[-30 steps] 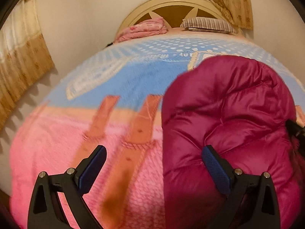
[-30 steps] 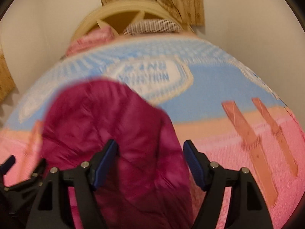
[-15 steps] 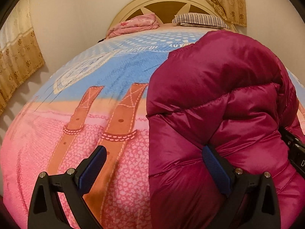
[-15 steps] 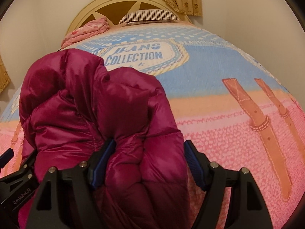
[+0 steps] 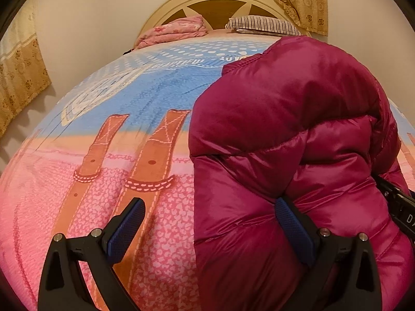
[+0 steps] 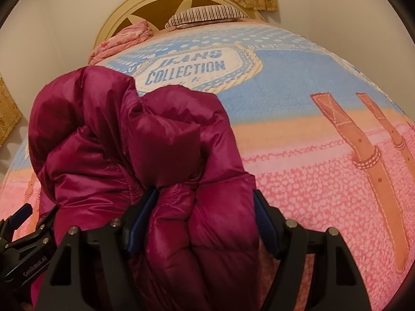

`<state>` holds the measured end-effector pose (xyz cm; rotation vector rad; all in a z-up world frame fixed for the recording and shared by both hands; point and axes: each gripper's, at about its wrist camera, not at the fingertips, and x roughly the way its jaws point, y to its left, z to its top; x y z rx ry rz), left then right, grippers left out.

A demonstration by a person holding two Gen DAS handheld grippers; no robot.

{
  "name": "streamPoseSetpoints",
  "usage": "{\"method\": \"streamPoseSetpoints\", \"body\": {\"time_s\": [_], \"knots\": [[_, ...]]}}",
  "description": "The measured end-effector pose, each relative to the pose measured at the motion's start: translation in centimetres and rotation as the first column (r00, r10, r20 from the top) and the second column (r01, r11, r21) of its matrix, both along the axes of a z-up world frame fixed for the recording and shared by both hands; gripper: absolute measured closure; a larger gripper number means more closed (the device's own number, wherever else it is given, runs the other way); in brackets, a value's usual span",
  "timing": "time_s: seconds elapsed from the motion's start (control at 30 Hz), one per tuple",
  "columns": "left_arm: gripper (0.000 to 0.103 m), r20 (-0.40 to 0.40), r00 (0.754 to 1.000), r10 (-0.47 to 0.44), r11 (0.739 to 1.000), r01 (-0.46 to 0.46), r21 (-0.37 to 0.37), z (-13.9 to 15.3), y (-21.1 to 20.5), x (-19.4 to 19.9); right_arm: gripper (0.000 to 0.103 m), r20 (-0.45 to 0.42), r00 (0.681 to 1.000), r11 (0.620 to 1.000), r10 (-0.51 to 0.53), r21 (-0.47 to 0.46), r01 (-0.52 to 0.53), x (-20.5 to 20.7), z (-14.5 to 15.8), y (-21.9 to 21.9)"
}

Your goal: Fold large clothes

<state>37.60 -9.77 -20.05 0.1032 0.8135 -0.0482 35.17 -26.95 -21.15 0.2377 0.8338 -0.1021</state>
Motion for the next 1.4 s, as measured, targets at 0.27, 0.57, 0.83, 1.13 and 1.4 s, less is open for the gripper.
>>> {"method": "streamPoseSetpoints", "body": {"time_s": [0.27,0.57,0.83,1.13,1.4], "knots": [[0.027,0.026,0.995,-0.091,0.996,0.092,-0.016,0.4,-0.8,-0.7,0.046,0.020,0.999,0.998,0.040,0.041,-0.040,-0.2,-0.1,-0.1],[0.054,0.046,0.984,-0.171,0.985,0.171,0.017,0.7,-2.1,-1.2,0.058,0.028,0.997,0.996,0.068,0.051,-0.069,-0.6,0.0,0.4],[0.082,0.091,0.979,-0.182,0.979,0.172,0.106,1.6,-2.9,-2.4,0.076,0.064,0.993,0.992,0.103,0.062,-0.107,-1.3,0.5,0.6],[0.091,0.139,0.976,-0.166,0.981,0.149,0.122,4.5,-1.7,-4.3,0.080,0.105,0.985,0.987,0.138,0.074,-0.146,-2.8,2.1,1.5],[0.092,0.186,0.975,-0.122,0.988,0.100,0.120,7.2,1.1,-6.8,0.081,0.153,0.970,0.975,0.191,0.081,-0.205,-4.1,3.9,3.6]]}}
